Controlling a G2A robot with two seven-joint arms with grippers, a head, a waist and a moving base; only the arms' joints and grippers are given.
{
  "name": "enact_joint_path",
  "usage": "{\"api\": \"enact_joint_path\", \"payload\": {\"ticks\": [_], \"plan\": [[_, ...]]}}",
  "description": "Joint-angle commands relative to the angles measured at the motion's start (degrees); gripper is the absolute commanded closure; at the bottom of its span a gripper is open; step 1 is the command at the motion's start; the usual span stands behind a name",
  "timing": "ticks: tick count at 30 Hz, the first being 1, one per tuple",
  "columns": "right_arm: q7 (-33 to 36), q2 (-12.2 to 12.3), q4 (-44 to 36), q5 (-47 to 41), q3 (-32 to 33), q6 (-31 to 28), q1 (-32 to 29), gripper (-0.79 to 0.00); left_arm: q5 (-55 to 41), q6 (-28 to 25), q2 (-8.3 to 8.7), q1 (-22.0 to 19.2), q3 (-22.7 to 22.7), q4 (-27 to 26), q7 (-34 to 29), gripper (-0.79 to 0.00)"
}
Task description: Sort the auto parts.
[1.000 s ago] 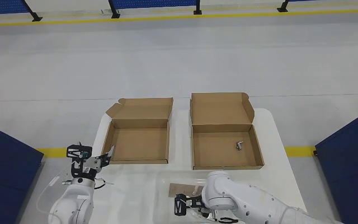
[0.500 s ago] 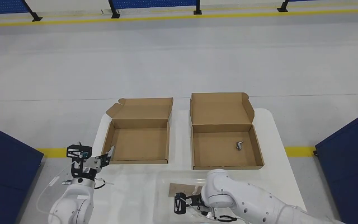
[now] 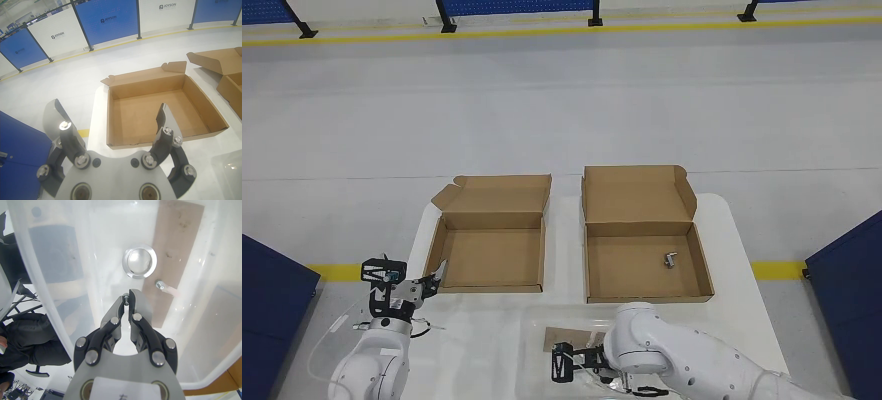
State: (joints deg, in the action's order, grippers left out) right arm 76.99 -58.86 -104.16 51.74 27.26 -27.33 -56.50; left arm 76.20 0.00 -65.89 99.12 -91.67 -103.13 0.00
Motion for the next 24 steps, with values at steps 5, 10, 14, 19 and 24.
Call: {"api": "enact_joint_path", "payload": {"ticks": [5,10,14,19,24], "plan": [[0.00,-0.03,0.08,0.01,-0.04,0.04,0.03,0.000,0.00,0.00,0.00,0.00,0.00,0.00,0.00,-0.785],[0.00,-0.03,0.08,0.01,-0.04,0.04,0.03,0.000,0.00,0.00,0.00,0.00,0.00,0.00,0.00,-0.785],[-1.74,0.05,0.19,0.52,0.25,0.26,-0.38,0.000,0.00,0.00,0.00,0.00,0.00,0.00,0.00,-0.785],[-4.13,1.67,-0.92,-3.73,4.18,-2.78,-1.87,0.000,0.00,0.00,0.00,0.00,0.00,0.00,0.00,-0.785],[-7.03,4.84,-3.86,-8.68,10.66,-7.00,-5.22,0.000,0.00,0.00,0.00,0.00,0.00,0.00,0.00,-0.785]]}}
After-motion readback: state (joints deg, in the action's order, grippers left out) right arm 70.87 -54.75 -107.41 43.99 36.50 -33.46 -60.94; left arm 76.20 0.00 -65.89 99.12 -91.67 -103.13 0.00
